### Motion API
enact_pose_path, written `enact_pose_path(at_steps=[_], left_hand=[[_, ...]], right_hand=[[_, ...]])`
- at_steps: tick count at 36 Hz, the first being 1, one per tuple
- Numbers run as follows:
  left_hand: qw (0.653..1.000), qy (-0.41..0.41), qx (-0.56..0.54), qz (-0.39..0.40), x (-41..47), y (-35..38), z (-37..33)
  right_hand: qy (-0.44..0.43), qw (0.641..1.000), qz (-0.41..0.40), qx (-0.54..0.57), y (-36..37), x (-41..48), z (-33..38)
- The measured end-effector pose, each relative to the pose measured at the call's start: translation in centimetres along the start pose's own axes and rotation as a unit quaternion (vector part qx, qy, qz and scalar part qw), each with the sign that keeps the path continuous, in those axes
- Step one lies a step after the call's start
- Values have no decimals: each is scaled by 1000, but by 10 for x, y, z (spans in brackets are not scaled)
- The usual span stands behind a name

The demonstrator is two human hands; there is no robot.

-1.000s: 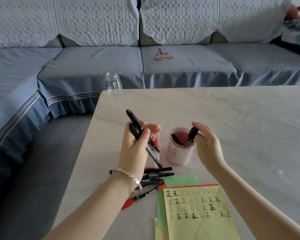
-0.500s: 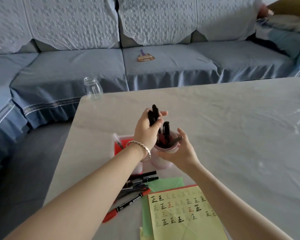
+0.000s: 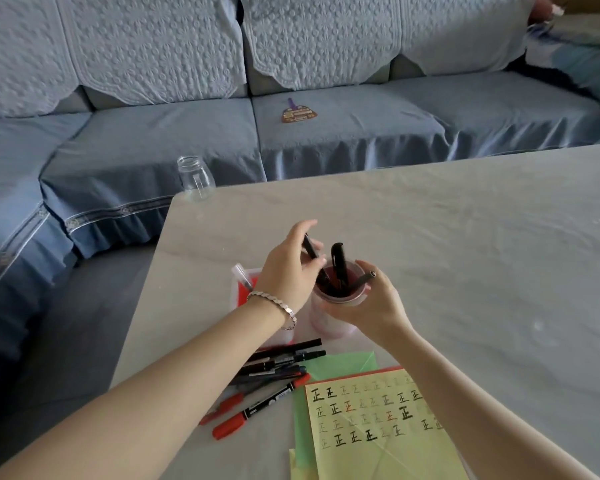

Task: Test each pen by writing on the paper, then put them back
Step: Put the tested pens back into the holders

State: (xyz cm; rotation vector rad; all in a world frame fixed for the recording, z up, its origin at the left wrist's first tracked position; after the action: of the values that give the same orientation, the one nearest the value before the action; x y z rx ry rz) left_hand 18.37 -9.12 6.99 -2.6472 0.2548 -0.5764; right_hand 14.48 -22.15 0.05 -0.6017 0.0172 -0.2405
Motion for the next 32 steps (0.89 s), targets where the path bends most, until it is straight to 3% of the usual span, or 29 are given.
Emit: enact_pose_path(at_steps=[5, 12, 18, 22, 26, 30, 32], left_hand=[[992, 29, 76, 97, -15, 29, -7], [977, 32, 163, 134, -11, 33, -8], [982, 140, 125, 21, -44, -32, -28], [977, 166, 130, 7, -97, -60, -16], [975, 68, 209, 42, -142, -64, 45], [959, -72, 266, 62, -166, -71, 103], [954, -78, 283, 67, -169, -73, 109]], right_hand=[[3, 1000, 5, -26, 4, -2, -9], [8, 1000, 8, -24, 6, -5, -12], [80, 997, 23, -5, 11, -23, -32], [156, 985, -63, -25, 0, -52, -48], [44, 996, -56, -59, 14, -76, -20], [-113, 984, 42, -128, 59, -89, 24], [-193, 962, 100, -167, 86, -94, 48]])
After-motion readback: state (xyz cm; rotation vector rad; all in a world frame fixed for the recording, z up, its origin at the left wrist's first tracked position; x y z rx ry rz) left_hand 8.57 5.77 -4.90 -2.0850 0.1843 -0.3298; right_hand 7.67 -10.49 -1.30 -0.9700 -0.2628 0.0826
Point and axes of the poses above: each hand's wrist, its own x-axis towards the middle knuckle, its own y-axis out of the palm, z = x × y, the point moved 10 cm from there along x, towards the middle knuckle, and after that the axes turned 8 degrees about -x, right-handed, at the moved point
